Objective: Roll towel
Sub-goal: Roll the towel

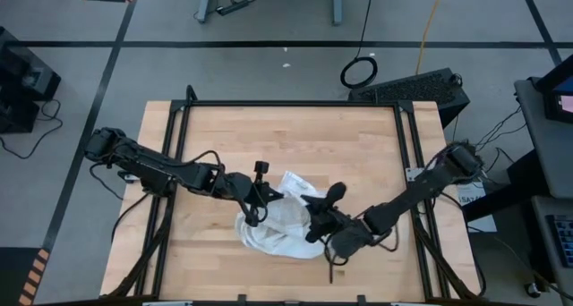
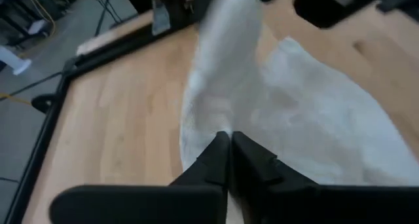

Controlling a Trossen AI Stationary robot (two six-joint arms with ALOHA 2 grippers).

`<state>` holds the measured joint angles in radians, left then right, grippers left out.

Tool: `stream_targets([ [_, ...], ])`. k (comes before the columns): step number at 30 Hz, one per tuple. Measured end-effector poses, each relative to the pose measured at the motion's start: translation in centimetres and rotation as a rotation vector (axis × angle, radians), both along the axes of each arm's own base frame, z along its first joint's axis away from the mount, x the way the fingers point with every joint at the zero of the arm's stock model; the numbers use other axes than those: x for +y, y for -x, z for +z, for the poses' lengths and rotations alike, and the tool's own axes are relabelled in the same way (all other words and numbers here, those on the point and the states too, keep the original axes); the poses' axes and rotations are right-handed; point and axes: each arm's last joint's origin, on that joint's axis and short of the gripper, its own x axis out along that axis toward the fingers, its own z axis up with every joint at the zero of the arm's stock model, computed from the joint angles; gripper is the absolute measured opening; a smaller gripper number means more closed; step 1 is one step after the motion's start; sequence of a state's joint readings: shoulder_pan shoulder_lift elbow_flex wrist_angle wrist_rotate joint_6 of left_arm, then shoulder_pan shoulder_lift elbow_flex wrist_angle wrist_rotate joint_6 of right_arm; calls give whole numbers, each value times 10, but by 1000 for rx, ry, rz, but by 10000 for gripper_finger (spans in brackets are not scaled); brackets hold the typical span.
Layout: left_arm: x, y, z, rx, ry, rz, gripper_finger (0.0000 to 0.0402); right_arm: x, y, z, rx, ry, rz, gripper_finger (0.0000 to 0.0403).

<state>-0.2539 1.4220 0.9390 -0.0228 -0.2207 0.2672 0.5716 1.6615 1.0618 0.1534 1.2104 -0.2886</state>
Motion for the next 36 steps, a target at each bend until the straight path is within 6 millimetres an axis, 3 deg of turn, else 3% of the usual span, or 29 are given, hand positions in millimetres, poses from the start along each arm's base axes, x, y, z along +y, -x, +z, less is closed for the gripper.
stream_targets([
  [4,0,-1,2,-28,43,14,71,-6,17,37,-59,-3,0,4],
  [8,0,-1,2,-24,53,25,114,-14,29,57,-143,-84,-8,5],
  [16,6,-3,-5,8,6,103,173,-21,33,54,-191,-146,-93,2],
  [23,19,-14,-23,73,-12,150,178,-28,42,41,-210,-99,-242,1],
  [28,22,-19,-30,78,-13,165,178,-40,40,48,-230,0,-371,1],
  [32,21,-24,-23,-15,63,183,178,-54,36,60,-246,-8,-418,0],
  [36,6,-33,9,-324,261,75,178,-63,33,71,-250,-47,-389,0],
])
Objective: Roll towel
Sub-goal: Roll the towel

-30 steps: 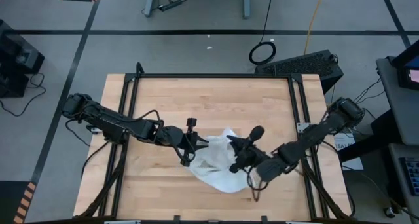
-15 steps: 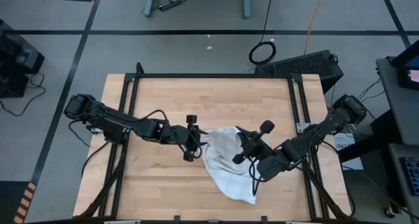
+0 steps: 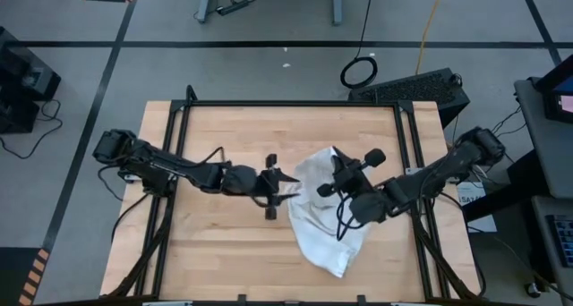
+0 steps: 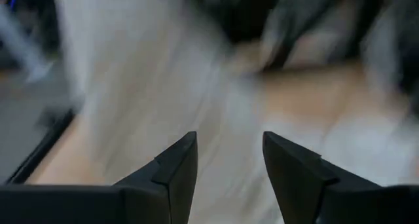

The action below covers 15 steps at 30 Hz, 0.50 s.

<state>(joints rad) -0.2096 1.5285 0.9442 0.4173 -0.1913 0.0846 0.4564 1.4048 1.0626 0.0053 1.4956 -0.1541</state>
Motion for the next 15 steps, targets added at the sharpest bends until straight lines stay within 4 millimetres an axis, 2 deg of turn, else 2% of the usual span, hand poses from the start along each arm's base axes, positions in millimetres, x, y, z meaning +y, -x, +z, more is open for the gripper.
stream_targets([
  [3,-9,-4,6,-112,14,-35,178,-4,0,15,-45,-37,66,0],
  [9,-9,-20,-22,-83,-42,20,178,-8,5,63,-145,-64,143,0],
  [12,0,-35,-45,-91,-64,74,178,-9,7,73,-147,-57,144,0],
  [15,12,-43,-58,-111,-129,132,178,-8,8,72,-145,-60,147,0],
])
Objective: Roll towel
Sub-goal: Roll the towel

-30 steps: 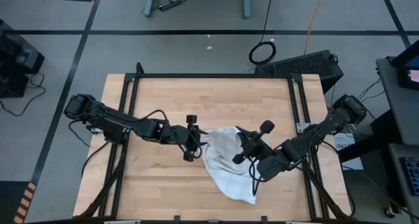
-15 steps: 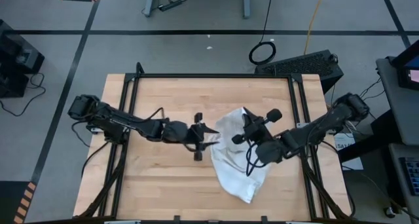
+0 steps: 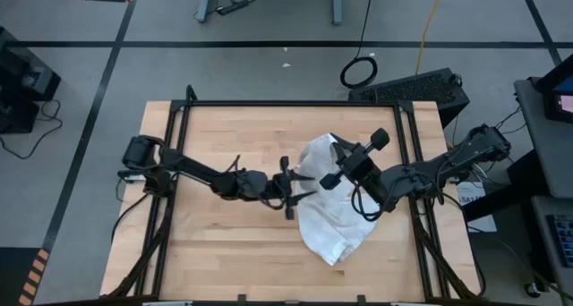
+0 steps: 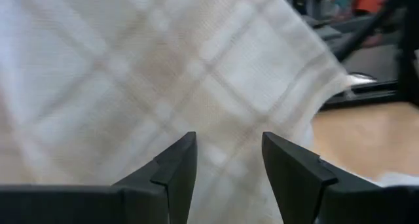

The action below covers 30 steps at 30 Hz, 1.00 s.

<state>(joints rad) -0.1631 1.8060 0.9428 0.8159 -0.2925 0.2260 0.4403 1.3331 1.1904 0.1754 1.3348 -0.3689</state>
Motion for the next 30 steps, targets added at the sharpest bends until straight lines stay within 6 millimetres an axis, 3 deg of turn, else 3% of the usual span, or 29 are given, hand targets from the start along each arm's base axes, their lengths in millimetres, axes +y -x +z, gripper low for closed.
stream_targets([
  [4,19,2,-6,112,-102,191,178,5,2,-15,44,-21,17,0],
  [7,27,12,3,216,-140,268,178,8,6,-30,74,-57,26,0],
  [15,9,38,24,341,-119,97,178,6,15,-59,147,-301,142,0],
  [19,-3,39,30,295,-64,34,178,11,11,-71,201,-344,178,0],
  [24,-16,34,45,96,47,-92,178,17,-2,-86,251,-334,176,0],
  [30,-21,30,40,81,49,-107,178,21,-13,-99,272,-327,166,0],
])
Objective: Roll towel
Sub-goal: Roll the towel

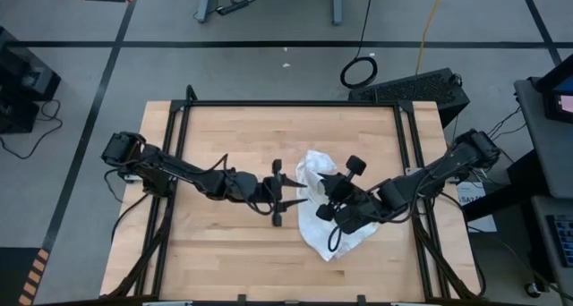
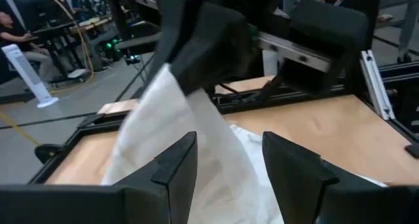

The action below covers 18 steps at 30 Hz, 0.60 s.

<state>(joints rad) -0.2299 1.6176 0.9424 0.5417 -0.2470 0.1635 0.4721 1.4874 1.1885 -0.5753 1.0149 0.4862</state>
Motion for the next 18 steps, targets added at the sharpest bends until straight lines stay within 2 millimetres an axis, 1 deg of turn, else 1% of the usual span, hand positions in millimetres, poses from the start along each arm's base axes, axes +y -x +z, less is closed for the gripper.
stream_targets([
  [4,3,-2,-5,14,-7,32,178,1,-1,0,-10,-7,0,0],
  [8,8,-3,-5,9,-42,111,178,2,-3,1,-26,-15,3,0],
  [12,15,-7,-14,45,-79,138,178,2,-2,1,-26,-20,5,0],
  [18,18,-11,-20,62,-153,147,178,5,-3,-2,28,-126,106,0],
])
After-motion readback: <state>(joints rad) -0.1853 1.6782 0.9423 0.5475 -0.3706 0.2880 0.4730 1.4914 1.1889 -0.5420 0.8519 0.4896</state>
